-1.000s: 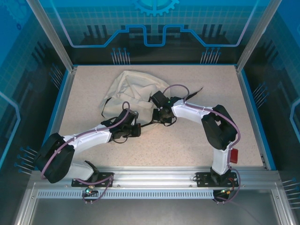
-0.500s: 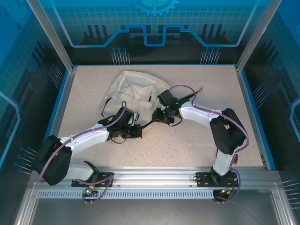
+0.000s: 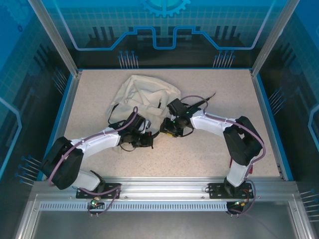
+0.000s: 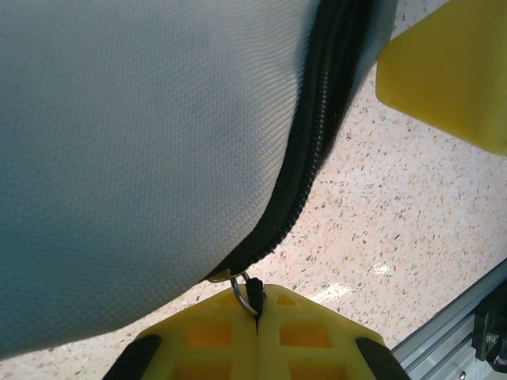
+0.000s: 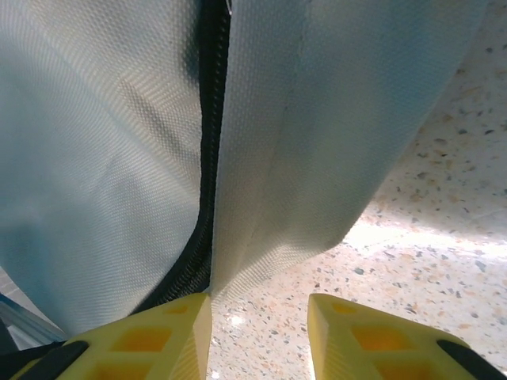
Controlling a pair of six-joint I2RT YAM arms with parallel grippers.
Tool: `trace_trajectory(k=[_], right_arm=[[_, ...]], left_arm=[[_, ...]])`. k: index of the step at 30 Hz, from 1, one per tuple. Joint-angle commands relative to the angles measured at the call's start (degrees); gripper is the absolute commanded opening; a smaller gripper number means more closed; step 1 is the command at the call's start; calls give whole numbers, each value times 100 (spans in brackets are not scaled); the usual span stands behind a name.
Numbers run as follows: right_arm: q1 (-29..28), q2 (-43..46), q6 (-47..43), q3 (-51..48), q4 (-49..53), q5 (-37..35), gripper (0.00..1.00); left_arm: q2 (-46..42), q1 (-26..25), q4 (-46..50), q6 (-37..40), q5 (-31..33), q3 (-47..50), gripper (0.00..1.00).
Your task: Pack the student bag
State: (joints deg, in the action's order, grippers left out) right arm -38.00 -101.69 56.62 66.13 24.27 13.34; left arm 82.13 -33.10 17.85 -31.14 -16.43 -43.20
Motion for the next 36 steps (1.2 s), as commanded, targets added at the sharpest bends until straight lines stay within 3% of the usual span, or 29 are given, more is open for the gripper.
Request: trace_trajectory(k=[1,6,8,15,19,25,31,36], right_arm=[[-113,-127,96,193,14,204,39],[-120,-176,227,124,-303,383,51],[-128,-197,252,154,-308,379,52],[-160,-421,316,307,232,99,42],[-198,-446,365,392,605,-193,30],[-226,-305,430,405,828,-499,24],[-218,-475,387,489,867,-596,0],[-184,-466,206,489,1137,-1322,0]], left_arm=[[84,27,227,11,-306,-180,0],[133,29,195,11,-295,-189,0],[174,31,199,11,-293,-212,0],[171,26,234,21,-284,-235,0],[178,28,266,6,-248,-234,0],[207,32,311,18,-195,-244,0],[212,24,346,22,-172,-278,0],[172,31,734,74,132,-310,0]])
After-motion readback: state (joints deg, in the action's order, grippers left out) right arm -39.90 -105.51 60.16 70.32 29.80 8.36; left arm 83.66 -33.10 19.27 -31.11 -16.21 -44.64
